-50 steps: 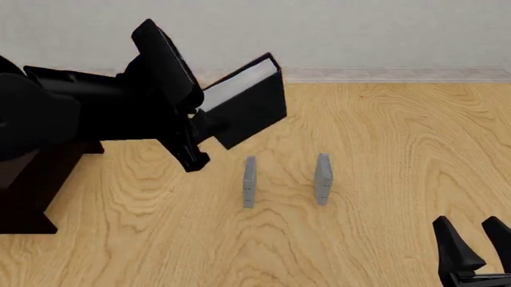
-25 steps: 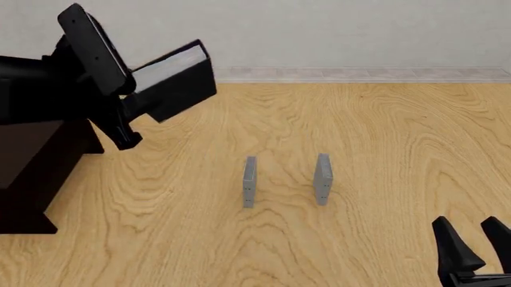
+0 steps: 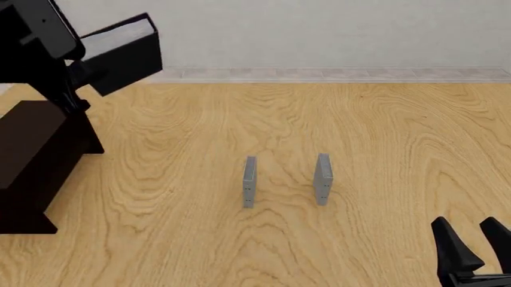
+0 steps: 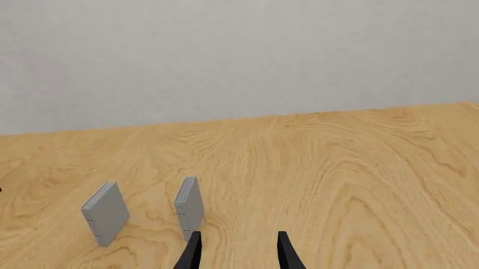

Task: Pick up the book in the middle and place it on the cabinet shelf.

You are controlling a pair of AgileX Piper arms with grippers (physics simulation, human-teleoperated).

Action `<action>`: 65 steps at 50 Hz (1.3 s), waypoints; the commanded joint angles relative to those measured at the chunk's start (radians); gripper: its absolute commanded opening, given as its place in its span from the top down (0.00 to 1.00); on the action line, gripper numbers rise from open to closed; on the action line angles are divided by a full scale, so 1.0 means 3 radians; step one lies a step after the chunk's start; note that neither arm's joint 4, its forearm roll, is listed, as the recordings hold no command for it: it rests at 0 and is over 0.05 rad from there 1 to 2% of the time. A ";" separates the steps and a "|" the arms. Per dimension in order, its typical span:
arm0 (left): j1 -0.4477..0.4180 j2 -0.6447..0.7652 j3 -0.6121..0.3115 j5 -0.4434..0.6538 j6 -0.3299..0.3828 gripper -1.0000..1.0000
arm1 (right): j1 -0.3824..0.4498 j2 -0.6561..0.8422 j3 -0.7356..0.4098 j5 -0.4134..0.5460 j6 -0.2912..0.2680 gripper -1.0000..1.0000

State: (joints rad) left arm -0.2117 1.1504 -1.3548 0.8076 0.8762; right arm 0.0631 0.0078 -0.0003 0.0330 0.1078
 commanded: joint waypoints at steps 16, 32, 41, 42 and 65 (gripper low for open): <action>0.0950 0.0041 0.0014 -0.0241 0.0474 1.00 | -0.0005 -0.0003 -0.0001 0.0010 0.0006 0.00; 0.1403 0.0084 0.0171 -0.0447 0.0503 1.00 | -0.0006 -0.0012 0.0000 0.0032 0.0006 0.00; 0.1737 0.0011 0.0590 -0.0748 0.0784 1.00 | 0.0009 -0.0013 0.0000 0.0045 0.0005 0.00; 0.1737 0.0005 0.0610 -0.0750 0.0769 1.00 | 0.0011 -0.0013 0.0000 0.0044 0.0008 0.00; 0.2255 0.0166 0.0924 -0.1153 0.0831 1.00 | 0.0001 -0.0015 0.0001 0.0053 0.0001 0.00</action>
State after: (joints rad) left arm 0.3874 1.1779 -1.1014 0.5339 1.0915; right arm 0.0637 0.0036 -0.0001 0.0472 0.1089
